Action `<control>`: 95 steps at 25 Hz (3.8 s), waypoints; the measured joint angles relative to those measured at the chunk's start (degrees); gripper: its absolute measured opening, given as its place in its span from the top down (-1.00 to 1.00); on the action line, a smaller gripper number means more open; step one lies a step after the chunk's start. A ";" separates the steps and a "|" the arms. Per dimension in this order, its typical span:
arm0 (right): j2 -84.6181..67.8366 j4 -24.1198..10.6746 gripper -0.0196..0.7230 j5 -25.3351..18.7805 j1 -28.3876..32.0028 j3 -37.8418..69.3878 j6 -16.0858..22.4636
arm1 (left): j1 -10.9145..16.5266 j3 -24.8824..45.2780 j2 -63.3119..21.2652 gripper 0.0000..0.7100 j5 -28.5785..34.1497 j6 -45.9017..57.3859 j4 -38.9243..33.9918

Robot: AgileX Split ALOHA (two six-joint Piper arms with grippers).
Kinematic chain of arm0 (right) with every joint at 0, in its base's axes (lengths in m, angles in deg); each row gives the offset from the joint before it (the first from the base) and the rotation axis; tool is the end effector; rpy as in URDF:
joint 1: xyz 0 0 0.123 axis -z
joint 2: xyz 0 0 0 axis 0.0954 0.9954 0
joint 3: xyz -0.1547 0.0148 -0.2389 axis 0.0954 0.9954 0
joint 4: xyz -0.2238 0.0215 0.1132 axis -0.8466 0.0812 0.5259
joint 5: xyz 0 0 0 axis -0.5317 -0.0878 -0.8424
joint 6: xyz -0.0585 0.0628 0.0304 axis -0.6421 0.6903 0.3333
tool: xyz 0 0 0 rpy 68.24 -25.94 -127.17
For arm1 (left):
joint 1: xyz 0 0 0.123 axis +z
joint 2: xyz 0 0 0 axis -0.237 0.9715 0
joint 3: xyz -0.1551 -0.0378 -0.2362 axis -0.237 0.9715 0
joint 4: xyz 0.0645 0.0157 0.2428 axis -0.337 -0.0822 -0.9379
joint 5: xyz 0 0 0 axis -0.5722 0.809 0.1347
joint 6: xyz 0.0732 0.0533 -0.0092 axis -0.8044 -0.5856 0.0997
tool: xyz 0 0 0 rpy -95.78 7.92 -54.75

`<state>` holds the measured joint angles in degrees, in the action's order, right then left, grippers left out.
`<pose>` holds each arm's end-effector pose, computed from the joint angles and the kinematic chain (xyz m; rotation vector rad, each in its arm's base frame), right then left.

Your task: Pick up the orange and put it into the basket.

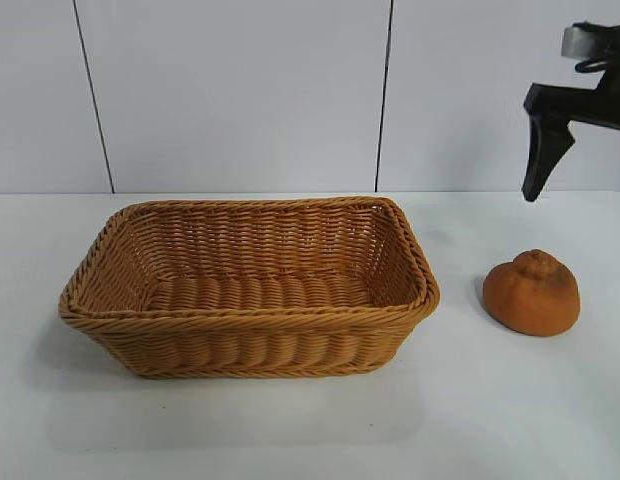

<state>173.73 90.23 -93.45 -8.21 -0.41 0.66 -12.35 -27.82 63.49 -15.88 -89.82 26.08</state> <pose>0.3811 0.0288 0.2024 0.0782 2.9529 0.1931 -0.0061 -0.0046 0.2776 -0.0212 2.0419 -0.0526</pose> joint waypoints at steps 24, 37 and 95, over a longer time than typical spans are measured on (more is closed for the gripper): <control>8.20 2.10 0.84 3.38 0.00 -0.68 0.00 | 0.00 0.00 0.00 -0.95 0.00 0.00 0.00; 0.51 0.67 0.84 -10.32 -6.73 -16.74 0.12 | 0.00 0.00 0.00 -0.95 -0.05 0.00 0.00; 14.81 -8.17 -0.92 -15.06 -15.38 -37.58 6.48 | 0.00 0.00 0.00 -0.95 -0.05 0.00 0.00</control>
<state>188.54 82.06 -108.51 -23.58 -37.99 7.13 -12.35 -27.82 63.49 -15.93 -89.82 26.08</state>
